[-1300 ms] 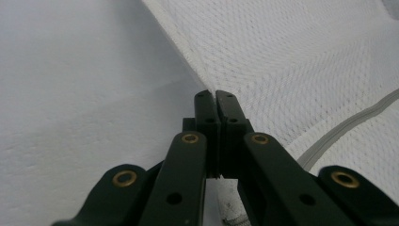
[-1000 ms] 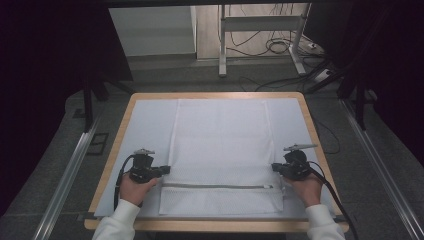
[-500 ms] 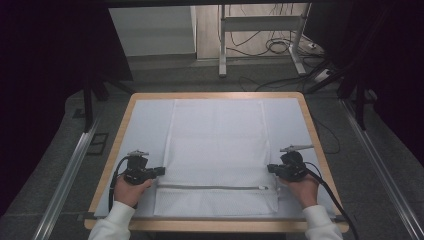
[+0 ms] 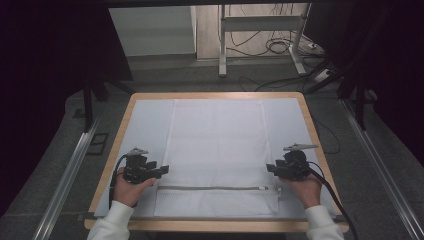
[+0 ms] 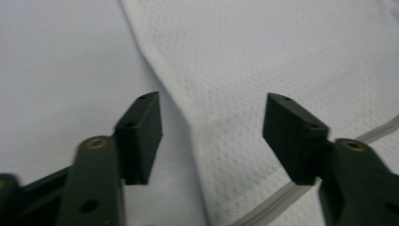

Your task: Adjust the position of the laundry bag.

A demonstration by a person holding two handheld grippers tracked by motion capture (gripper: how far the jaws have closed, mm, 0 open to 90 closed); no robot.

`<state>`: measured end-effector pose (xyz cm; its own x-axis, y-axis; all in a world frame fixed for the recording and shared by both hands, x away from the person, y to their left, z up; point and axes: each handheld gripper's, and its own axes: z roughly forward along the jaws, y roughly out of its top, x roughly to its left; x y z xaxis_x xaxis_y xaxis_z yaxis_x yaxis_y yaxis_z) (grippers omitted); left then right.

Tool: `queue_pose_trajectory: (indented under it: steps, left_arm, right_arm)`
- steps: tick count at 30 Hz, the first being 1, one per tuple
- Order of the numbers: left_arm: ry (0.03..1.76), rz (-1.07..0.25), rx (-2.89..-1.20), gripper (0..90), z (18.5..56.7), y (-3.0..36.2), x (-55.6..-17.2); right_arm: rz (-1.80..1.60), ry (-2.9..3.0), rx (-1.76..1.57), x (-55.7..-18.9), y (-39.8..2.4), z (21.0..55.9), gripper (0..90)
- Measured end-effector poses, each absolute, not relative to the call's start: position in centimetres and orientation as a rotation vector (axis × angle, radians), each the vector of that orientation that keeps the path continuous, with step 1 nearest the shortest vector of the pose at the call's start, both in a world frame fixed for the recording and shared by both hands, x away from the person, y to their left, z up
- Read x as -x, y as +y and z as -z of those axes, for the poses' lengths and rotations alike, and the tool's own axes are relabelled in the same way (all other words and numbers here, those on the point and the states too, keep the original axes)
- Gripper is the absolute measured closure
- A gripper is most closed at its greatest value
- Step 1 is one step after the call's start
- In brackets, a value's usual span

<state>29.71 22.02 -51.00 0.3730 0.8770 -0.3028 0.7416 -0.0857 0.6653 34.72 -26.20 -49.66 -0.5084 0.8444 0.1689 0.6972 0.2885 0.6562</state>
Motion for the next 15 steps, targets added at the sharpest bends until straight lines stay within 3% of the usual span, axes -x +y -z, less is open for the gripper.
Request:
queue_pose_trajectory:
  steps: [5, 15]
  left_arm:
    - [1.379, -0.261, -1.833, 31.2, 49.8, 21.3, -29.2]
    - [1.298, -0.246, -1.875, 30.6, 48.3, 18.0, -28.6]
  right_arm:
    - [-1.059, 2.307, -1.357, -34.1, -26.3, 49.2, 35.8]
    - [-1.091, 2.268, -1.348, -32.3, -27.1, 48.8, 28.7]
